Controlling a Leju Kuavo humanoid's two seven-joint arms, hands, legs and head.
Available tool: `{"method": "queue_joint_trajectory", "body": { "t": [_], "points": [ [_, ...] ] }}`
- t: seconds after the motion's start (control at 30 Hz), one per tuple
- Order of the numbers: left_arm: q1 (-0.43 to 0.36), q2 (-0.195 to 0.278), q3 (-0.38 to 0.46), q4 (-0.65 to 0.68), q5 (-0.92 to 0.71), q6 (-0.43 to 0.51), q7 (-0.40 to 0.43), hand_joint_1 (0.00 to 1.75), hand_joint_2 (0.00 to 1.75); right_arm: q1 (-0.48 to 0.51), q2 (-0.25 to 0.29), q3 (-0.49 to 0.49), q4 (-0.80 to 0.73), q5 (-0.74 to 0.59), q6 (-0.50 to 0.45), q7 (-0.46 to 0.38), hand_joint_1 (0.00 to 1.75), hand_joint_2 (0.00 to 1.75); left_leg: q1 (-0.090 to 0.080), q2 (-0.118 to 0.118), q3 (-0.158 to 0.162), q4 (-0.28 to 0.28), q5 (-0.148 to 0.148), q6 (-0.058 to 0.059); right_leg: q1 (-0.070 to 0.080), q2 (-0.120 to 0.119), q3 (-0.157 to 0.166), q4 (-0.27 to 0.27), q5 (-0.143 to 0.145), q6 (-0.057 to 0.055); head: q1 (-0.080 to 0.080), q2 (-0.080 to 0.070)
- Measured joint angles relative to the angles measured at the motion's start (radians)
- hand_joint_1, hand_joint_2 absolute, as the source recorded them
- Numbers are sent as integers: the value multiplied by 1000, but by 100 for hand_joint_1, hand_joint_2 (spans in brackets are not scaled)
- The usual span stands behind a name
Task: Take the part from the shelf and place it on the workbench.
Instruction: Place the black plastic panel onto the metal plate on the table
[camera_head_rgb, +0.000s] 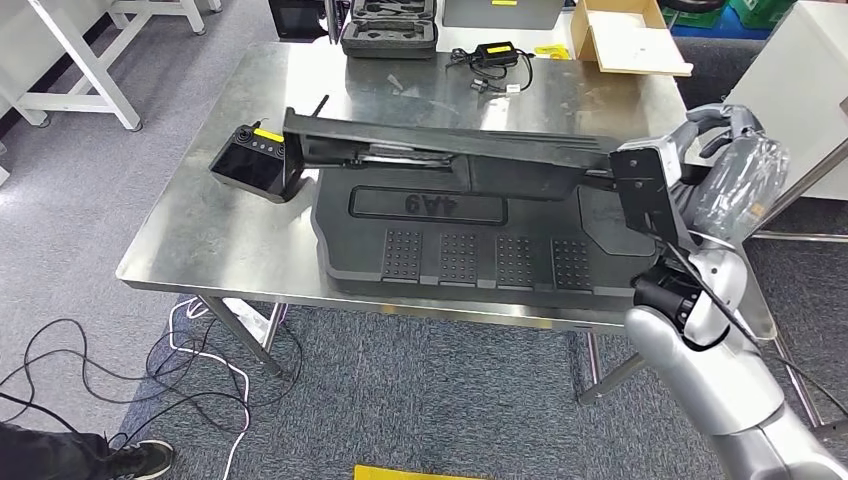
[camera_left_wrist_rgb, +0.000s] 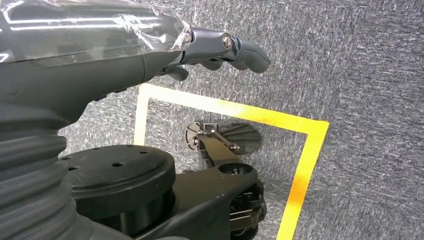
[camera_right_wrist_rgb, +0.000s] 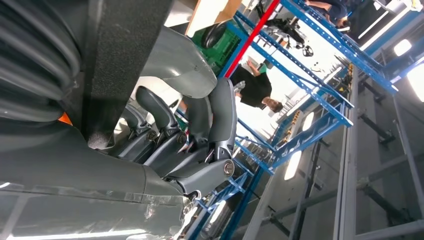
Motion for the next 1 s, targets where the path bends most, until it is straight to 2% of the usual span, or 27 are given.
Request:
{"method": "queue_joint_trajectory", "body": {
  "t": [0.43, 0.57, 0.77, 1.0],
  "points": [
    [1, 0, 0, 0, 6, 7, 2, 0, 175, -7, -4, 33, 38, -28, 0, -5, 175, 175, 0, 0, 0, -1, 0, 0, 0, 0, 0, 0, 0, 0, -2, 0],
    [2, 0, 1, 0, 9, 9, 0, 0, 0, -37, -6, 72, 66, -17, 2, -1, 175, 175, 0, 0, 0, -1, 0, 0, 0, 0, 0, 0, 0, 0, -3, 0],
    [1, 0, 1, 0, 7, 9, 0, 0, 0, -116, -12, 156, 126, -20, 41, 4, 175, 175, 0, 0, 0, -1, 0, 0, 0, 0, 0, 0, 0, 0, -3, 0],
    [3, 0, 2, -3, 6, 12, 1, 0, 0, -233, -23, 246, 190, -66, 128, 4, 175, 175, 0, 0, 0, -1, 0, 0, 0, 0, 0, 0, 0, 0, -4, 0]
  ]
}}
